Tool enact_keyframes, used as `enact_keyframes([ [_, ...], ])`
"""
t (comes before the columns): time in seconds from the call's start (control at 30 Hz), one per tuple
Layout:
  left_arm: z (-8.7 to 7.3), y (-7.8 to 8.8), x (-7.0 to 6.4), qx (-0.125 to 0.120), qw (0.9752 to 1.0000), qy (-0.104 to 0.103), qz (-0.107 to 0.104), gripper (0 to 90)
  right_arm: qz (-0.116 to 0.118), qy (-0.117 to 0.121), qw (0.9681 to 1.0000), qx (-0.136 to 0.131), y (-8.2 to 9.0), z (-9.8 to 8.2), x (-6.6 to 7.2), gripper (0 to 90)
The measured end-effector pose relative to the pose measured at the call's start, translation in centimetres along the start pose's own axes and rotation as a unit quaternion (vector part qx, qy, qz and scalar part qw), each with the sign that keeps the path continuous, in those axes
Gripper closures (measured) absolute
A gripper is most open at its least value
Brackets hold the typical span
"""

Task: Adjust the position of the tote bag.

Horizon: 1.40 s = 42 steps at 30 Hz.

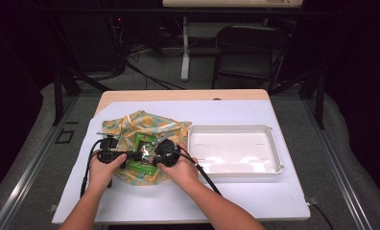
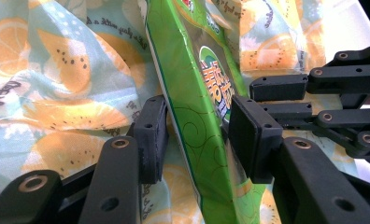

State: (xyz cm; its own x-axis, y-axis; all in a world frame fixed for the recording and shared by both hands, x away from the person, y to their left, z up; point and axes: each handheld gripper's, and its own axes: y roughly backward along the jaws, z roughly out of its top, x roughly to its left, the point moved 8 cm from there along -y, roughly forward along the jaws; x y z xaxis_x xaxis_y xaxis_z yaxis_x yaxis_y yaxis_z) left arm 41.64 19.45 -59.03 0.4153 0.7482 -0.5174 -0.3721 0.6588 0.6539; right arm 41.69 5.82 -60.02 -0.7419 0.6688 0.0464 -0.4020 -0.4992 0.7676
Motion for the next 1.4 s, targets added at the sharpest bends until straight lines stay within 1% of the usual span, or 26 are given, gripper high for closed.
enact_keyframes([
  [0.1, 0.0, 0.03, -0.12, -0.001, 1.0, 0.002, -0.002, 58.9, 0.0, -0.001, 1.0, 0.001, 0.0, -0.02, -0.12, 72.5],
  [0.23, 0.04, 0.22, -0.34, -0.004, 1.0, -0.001, -0.006, 60.8, -0.001, -0.001, 1.0, 0.002, 0.01, -0.07, -0.18, 71.3],
  [0.3, 0.04, 0.28, -0.45, -0.006, 0.9999, 0.004, -0.009, 61.9, -0.002, -0.002, 1.0, 0.001, -0.02, -0.05, -0.17, 71.3],
  [0.47, 0.06, 0.36, -0.54, -0.009, 0.9999, 0.007, -0.013, 63.7, -0.004, 0.001, 1.0, 0.002, -0.01, -0.07, -0.19, 71.2],
  [0.63, 0.09, 0.4, -0.68, -0.015, 0.9998, 0.0, -0.009, 64.6, -0.006, 0.001, 1.0, 0.002, 0.01, -0.07, -0.18, 70.8],
  [0.73, 0.05, 0.43, -0.69, -0.014, 0.9999, 0.001, -0.009, 64.9, -0.007, 0.004, 1.0, 0.004, 0.05, -0.08, -0.2, 70.5],
  [1.07, -0.03, 0.43, -0.6, -0.017, 0.9997, 0.008, -0.014, 65.5, -0.006, 0.004, 1.0, 0.001, 0.03, -0.04, -0.22, 69.6],
  [1.27, 0.0, 0.51, -0.69, -0.023, 0.9995, 0.01, -0.018, 66.4, -0.005, 0.005, 1.0, 0.003, 0.09, -0.02, -0.21, 68.2],
  [1.37, 0.04, 0.53, -0.7, -0.027, 0.9994, 0.014, -0.02, 67.2, -0.004, 0.003, 1.0, 0.0, 0.09, 0.01, -0.16, 67.9],
  [1.4, 0.04, 0.57, -0.67, -0.026, 0.9993, 0.014, -0.02, 67.7, -0.005, 0.005, 1.0, -0.001, 0.09, 0.02, -0.13, 67.8],
])
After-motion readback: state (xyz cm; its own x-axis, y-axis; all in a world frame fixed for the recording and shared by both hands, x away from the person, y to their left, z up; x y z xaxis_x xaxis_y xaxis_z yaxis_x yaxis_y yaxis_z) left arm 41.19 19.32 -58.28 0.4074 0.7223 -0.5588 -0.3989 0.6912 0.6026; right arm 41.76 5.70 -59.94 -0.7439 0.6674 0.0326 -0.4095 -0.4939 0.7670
